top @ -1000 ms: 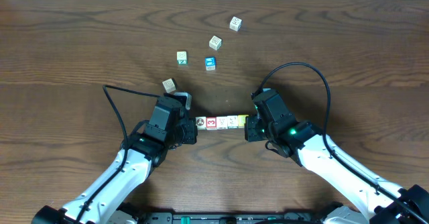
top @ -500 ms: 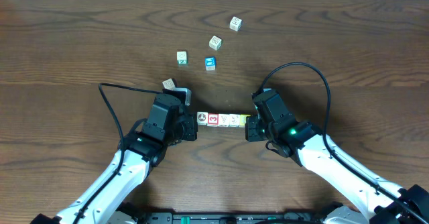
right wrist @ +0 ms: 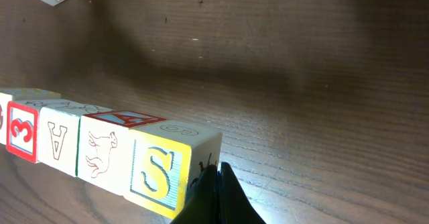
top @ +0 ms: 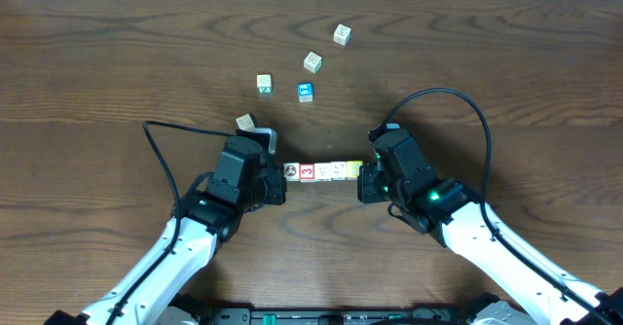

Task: Lift 5 blocks

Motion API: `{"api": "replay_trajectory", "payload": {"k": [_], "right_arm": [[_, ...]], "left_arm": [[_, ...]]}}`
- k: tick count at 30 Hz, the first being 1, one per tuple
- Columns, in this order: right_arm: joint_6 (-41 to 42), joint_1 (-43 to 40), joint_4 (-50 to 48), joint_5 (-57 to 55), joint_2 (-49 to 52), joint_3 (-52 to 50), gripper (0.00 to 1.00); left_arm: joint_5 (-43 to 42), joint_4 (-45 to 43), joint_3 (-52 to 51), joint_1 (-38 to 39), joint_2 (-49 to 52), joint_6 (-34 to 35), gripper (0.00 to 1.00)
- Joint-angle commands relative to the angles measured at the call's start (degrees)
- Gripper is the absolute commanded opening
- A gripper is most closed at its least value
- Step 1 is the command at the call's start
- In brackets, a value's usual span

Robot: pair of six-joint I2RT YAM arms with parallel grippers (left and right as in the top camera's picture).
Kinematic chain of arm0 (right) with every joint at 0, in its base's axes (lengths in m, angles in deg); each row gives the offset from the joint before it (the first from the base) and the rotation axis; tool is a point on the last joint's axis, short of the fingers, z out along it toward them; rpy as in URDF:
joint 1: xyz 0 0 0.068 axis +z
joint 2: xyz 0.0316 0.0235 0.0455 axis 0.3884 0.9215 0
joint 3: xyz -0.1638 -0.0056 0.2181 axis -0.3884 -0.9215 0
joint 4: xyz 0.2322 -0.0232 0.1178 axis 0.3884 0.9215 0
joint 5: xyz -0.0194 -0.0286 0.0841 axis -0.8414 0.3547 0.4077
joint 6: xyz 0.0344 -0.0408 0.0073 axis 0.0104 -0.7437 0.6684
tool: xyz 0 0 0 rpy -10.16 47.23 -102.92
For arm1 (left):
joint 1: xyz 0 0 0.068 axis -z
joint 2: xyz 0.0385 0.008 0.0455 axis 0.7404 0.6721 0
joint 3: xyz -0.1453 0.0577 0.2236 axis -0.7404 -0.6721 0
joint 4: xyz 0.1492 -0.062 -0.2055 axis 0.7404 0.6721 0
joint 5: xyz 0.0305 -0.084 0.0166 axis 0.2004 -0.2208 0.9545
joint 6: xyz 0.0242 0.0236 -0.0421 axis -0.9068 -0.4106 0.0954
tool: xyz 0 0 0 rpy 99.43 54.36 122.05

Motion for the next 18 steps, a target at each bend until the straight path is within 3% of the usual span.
{"api": "replay_trajectory", "payload": {"k": [1, 18], "right_arm": [[-0.42, 2.67, -2.12, 13.88, -0.85, 3.02, 0.01], [-0.42, 2.67, -2.14, 13.86, -0.85, 3.02, 0.01]], "left_arm": [[-11.78, -1.79, 4.42, 2.86, -0.85, 1.16, 0.07], [-11.78, -1.55, 4.46, 2.99, -4.04, 1.4, 0.07]]}}
